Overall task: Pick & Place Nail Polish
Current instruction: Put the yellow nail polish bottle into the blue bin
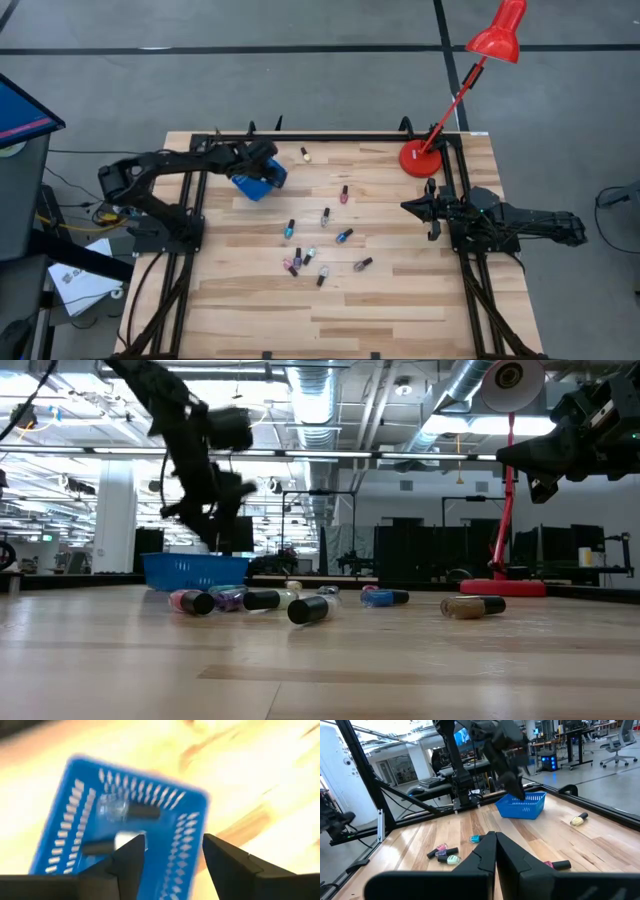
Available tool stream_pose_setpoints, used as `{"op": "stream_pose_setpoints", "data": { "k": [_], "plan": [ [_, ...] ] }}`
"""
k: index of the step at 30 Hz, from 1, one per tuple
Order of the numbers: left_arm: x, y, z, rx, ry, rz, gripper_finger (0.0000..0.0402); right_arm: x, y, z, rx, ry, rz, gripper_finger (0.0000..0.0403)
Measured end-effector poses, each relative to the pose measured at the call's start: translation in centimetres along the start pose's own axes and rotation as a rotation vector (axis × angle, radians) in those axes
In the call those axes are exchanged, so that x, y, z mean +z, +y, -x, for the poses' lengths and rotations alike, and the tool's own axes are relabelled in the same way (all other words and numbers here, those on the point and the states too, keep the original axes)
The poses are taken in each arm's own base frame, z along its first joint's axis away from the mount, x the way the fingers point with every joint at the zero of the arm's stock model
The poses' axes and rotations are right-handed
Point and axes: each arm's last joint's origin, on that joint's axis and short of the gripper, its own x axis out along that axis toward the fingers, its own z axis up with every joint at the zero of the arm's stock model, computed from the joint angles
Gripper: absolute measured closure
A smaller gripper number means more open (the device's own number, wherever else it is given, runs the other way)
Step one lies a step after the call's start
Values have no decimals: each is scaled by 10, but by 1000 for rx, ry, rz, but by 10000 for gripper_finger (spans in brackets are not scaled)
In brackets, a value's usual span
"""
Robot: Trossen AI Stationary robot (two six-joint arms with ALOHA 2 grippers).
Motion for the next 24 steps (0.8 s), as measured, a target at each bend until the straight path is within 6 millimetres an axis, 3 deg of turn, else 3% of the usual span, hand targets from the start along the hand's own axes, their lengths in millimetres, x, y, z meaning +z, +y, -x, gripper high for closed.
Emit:
{"op": "stream_pose_setpoints", "data": {
  "k": [6, 11, 17, 24],
  "plan": [
    [39, -12, 42, -63, -219, -149, 199, 0, 0, 0, 0, 0, 0, 403],
    [79, -19, 56, -67, -312, -233, 198, 0, 0, 0, 0, 0, 0, 403],
    [120, -34, 41, -73, -333, -220, 197, 0, 0, 0, -1, 0, 0, 403],
    [126, -49, -12, -48, -222, -246, 197, 0, 0, 0, 0, 0, 0, 403]
  ]
}}
